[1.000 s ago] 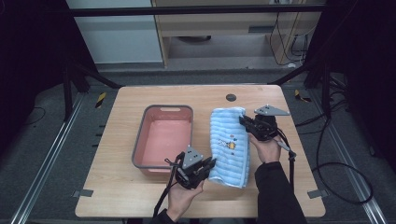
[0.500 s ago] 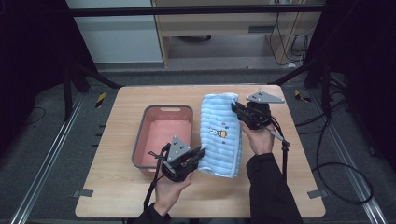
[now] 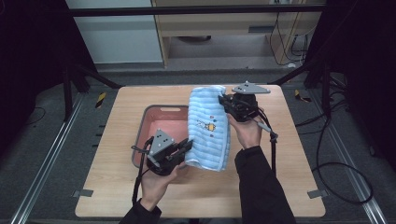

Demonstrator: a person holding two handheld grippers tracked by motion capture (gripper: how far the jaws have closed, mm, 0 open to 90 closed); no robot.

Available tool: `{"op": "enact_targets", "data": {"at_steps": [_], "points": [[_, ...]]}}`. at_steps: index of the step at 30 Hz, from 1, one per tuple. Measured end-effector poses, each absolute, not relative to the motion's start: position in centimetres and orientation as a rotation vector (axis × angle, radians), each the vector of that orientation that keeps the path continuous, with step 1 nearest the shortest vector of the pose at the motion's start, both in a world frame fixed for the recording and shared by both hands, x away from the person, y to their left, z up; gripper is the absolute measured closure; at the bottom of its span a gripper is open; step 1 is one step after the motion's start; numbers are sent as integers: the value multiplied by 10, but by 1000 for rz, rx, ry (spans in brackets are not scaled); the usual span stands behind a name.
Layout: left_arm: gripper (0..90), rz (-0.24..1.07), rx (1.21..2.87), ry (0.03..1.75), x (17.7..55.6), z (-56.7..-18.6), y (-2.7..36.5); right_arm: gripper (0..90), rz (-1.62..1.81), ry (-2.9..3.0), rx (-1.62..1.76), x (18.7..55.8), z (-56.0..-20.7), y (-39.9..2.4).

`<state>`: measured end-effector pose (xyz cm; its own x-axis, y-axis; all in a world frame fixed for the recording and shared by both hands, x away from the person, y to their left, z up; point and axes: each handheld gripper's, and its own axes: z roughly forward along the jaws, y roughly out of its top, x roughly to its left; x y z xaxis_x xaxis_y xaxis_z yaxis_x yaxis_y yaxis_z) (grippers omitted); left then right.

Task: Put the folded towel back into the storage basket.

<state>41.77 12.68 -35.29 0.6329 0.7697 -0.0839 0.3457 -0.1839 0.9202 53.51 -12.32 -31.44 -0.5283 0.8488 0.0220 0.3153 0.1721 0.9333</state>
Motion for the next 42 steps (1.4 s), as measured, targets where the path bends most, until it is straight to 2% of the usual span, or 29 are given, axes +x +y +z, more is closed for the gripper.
{"op": "enact_targets", "data": {"at_steps": [14,42], "points": [[842,534,1754,943,422,-345,158,833,1382,1948,1051,548,-302,-88],[843,586,1705,1042,435,-346,218,833,1424,1988,1014,576,-311,-27]]}}
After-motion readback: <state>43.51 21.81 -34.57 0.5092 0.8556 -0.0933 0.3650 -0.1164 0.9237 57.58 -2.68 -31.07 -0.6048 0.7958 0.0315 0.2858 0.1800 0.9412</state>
